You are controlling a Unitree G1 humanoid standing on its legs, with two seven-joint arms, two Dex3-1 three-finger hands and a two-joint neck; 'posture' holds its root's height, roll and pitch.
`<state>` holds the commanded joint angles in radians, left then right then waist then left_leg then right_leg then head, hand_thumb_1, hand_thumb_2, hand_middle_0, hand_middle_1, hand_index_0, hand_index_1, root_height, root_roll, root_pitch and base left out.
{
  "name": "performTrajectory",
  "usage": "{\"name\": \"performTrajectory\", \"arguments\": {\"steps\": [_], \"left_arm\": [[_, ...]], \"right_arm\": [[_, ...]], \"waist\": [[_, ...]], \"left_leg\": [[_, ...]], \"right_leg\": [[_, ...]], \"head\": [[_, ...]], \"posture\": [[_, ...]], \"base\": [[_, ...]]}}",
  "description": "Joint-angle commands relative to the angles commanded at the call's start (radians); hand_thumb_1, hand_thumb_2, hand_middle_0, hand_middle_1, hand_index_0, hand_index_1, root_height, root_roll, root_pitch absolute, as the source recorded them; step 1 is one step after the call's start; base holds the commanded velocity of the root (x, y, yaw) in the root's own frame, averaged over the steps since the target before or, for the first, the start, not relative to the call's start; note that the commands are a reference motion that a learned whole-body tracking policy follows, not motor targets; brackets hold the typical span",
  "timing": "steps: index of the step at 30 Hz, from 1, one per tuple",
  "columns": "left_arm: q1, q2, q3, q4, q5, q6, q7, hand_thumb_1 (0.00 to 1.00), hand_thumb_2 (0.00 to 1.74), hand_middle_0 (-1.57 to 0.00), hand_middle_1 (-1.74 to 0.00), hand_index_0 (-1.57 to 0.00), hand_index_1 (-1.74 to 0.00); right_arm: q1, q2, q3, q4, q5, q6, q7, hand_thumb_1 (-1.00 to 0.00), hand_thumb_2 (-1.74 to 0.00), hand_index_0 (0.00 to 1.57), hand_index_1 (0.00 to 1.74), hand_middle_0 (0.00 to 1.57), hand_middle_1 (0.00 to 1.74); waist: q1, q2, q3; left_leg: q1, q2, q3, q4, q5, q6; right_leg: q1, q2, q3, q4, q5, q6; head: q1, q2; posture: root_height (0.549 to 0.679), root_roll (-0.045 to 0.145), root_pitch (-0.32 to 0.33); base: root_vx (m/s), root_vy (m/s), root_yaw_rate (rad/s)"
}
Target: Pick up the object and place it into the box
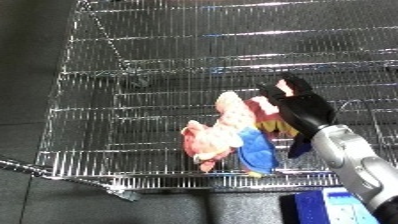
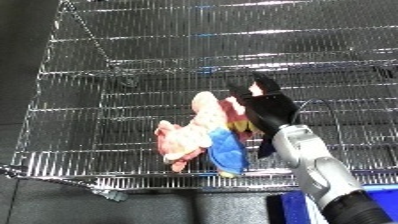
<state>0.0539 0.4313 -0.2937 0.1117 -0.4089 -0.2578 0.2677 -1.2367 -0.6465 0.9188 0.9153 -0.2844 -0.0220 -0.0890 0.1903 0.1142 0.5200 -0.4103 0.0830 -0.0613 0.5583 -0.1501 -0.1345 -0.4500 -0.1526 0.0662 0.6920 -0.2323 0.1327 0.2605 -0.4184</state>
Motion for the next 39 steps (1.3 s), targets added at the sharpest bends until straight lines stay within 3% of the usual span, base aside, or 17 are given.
{"name": "performTrajectory", "arguments": {"steps": [9,16,29,39], "left_arm": [[0.009,-0.006,0.008,-0.007,0.007,0.002,0.017,1.00,1.74,-1.57,-1.74,-1.57,-1.74],[0.011,-0.013,0.008,-0.003,0.003,0.009,0.013,1.00,1.74,-1.57,-1.74,-1.57,-1.74],[0.024,-0.014,0.015,-0.001,-0.002,0.013,0.005,1.00,1.74,-1.57,-1.74,-1.57,-1.74],[0.007,-0.022,0.011,0.008,-0.005,0.020,0.007,1.00,1.74,-1.57,-1.74,-1.57,-1.74]], "right_arm": [[0.047,0.057,-0.056,0.097,-0.019,0.017,-0.033,0.00,0.00,0.00,0.00,0.00,0.00],[0.070,0.085,-0.093,0.108,0.020,0.020,-0.036,-0.35,-0.61,0.55,0.61,0.55,0.61],[0.113,0.084,-0.144,0.087,0.079,0.016,-0.053,-1.00,-1.74,1.57,1.74,1.57,1.74],[0.130,0.089,-0.182,0.051,0.119,0.014,-0.078,-1.00,-1.74,1.57,1.74,1.57,1.74]], "waist": [[0.007,0.013,0.000],[0.003,0.011,0.000],[-0.004,0.006,0.000],[-0.016,-0.001,0.000]], "left_leg": [[-0.019,-0.003,-0.003,-0.007,0.004,0.0016],[-0.025,-0.002,-0.004,-0.013,0.008,0.0007],[-0.026,0.003,-0.003,-0.022,0.011,-0.0008],[-0.014,0.009,0.005,-0.032,0.011,0.0012]], "right_leg": [[-0.015,0.0035,-0.002,-0.005,0.005,0.0005],[-0.021,0.0055,-0.004,-0.006,0.006,0.0015],[-0.024,0.0072,-0.008,-0.010,0.007,0.0036],[-0.018,0.0066,-0.007,-0.015,0.007,0.0056]], "head": [[0.019,0.026],[0.023,0.052],[0.037,0.082],[0.045,0.081]], "posture": [[0.642,0.045,0.039],[0.642,0.045,0.044],[0.642,0.044,0.048],[0.643,0.044,0.046]], "base": [[-0.008,0.010,0.018],[0.000,0.005,0.017],[-0.006,0.004,-0.006],[-0.004,0.007,-0.021]]}}
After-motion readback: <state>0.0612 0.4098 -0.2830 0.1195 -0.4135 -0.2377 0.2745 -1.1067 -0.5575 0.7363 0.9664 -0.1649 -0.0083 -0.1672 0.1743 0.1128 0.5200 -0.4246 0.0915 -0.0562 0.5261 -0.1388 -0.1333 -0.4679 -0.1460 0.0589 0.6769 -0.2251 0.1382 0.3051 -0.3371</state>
